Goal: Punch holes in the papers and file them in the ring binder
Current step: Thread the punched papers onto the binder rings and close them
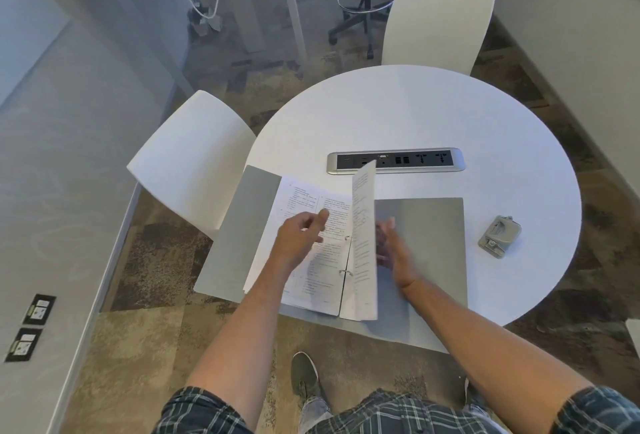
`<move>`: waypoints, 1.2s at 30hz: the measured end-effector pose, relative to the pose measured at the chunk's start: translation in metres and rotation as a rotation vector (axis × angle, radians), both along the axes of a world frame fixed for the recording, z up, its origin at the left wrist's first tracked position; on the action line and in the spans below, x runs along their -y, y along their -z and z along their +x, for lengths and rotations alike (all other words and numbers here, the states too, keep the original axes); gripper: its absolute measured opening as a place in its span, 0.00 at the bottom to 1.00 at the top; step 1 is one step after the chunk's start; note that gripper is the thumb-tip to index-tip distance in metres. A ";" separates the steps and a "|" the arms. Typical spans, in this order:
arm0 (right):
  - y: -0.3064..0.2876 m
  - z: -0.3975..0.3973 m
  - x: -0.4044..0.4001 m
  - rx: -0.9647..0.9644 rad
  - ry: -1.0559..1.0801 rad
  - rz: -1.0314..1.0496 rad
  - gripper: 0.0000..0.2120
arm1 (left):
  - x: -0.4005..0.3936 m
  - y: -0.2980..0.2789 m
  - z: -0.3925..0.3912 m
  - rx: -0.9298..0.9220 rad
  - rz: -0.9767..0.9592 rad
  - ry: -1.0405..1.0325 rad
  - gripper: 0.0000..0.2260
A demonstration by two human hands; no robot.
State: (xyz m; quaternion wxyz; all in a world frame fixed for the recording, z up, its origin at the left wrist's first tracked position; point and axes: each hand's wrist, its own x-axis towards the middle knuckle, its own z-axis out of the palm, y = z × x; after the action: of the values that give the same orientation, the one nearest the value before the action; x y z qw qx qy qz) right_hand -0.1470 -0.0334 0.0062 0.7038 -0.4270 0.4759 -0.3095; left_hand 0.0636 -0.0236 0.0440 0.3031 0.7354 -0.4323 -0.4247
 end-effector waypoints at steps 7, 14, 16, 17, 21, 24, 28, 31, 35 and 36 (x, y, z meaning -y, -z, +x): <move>-0.010 0.012 -0.004 -0.037 -0.170 -0.009 0.48 | -0.006 0.003 0.003 -0.133 -0.014 -0.023 0.14; -0.001 0.008 -0.007 -0.057 -0.251 -0.038 0.32 | -0.012 0.010 0.038 0.046 -0.020 -0.121 0.08; 0.006 0.003 -0.010 -0.097 -0.296 -0.020 0.29 | -0.010 0.012 0.047 0.099 -0.022 -0.145 0.11; 0.008 0.001 -0.013 -0.127 -0.329 -0.001 0.28 | -0.009 0.013 0.052 0.129 -0.017 -0.155 0.12; 0.026 -0.001 -0.025 -0.282 -0.472 -0.029 0.30 | -0.004 0.017 0.064 0.250 0.003 -0.185 0.15; 0.033 0.003 -0.026 -0.512 -0.627 -0.247 0.32 | -0.004 0.020 0.068 0.326 -0.017 -0.220 0.13; 0.036 0.013 -0.026 -0.751 -0.843 -0.450 0.33 | -0.003 0.022 0.068 0.480 0.025 -0.223 0.14; 0.042 0.019 -0.027 -0.834 -0.912 -0.489 0.34 | -0.002 0.027 0.066 0.613 0.092 -0.140 0.19; 0.044 0.018 -0.023 -0.868 -0.930 -0.512 0.37 | -0.005 0.033 0.055 0.704 0.265 -0.091 0.28; 0.045 0.016 -0.022 -0.859 -0.937 -0.508 0.38 | -0.006 0.033 0.052 0.702 0.330 -0.088 0.31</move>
State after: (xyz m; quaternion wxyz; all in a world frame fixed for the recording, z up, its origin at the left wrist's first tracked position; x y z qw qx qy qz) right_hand -0.1315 -0.0115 -0.0386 0.3904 -0.8246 0.3905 0.1228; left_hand 0.1158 -0.0174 0.0106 0.0322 0.8927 -0.4036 -0.1976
